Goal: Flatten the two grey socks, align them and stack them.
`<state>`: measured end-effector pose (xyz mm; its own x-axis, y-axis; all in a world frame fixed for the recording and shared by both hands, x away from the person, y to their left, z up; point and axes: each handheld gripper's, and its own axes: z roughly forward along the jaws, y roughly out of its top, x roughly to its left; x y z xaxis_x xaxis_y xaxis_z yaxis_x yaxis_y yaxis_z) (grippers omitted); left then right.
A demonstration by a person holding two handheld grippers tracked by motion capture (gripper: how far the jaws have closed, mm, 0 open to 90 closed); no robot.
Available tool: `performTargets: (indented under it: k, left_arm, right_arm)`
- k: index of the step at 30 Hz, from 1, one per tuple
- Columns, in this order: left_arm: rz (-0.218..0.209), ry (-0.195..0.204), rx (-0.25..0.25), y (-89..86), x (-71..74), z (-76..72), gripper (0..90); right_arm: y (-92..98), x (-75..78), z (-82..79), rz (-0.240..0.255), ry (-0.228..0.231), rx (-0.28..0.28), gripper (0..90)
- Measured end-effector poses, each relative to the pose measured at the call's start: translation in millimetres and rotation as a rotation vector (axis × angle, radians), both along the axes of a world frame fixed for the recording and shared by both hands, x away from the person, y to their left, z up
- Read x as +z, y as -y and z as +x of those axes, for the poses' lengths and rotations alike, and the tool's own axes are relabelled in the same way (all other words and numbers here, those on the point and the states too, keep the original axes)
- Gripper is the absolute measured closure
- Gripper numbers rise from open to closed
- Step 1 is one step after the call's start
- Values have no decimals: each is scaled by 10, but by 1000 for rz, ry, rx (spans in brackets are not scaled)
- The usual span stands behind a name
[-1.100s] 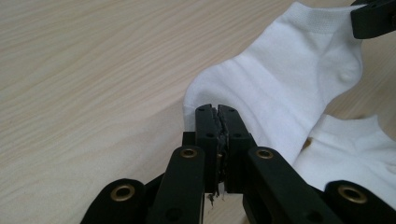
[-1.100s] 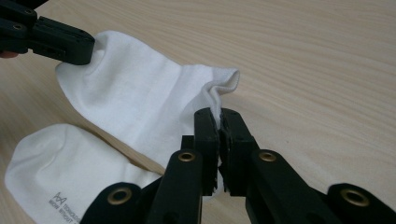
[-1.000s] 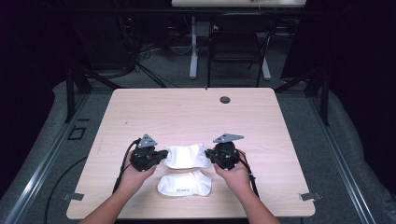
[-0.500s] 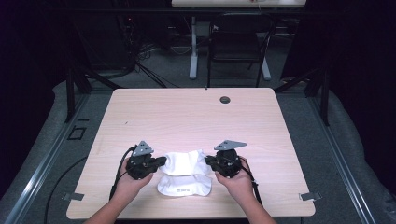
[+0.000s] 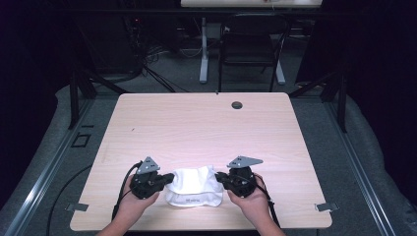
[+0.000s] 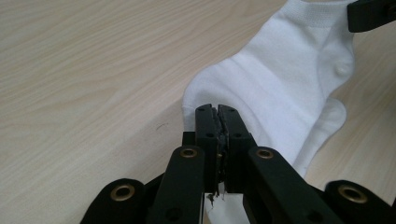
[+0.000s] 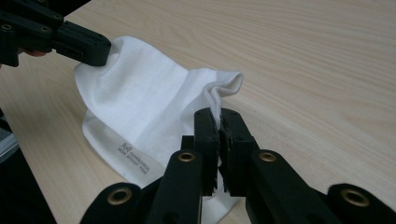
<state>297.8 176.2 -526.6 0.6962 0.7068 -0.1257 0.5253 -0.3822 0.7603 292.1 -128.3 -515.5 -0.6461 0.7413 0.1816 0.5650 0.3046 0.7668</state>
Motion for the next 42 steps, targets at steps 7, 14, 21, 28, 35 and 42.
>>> performTargets:
  k: [7,14,21,28,35,42]
  left_arm:
    - [7,3,-9,-8,17,-114,879]
    - [18,-4,-18,-1,-56,-180,880]
    - [46,-15,-20,35,-150,-190,879]
    - [74,-18,-33,65,-200,-211,879]
    - [91,-30,-31,63,-244,-203,878]
    - [98,-35,-23,56,-286,-177,878]
  right_arm:
    - [15,9,-116,-5,5,16,862]
    - [19,-49,-174,-14,5,21,863]
    - [18,-157,-190,-23,-24,20,863]
    - [28,-211,-177,-28,-36,12,863]
    - [9,-252,-163,-34,-41,15,862]
    - [-10,-292,-142,-49,-50,23,862]
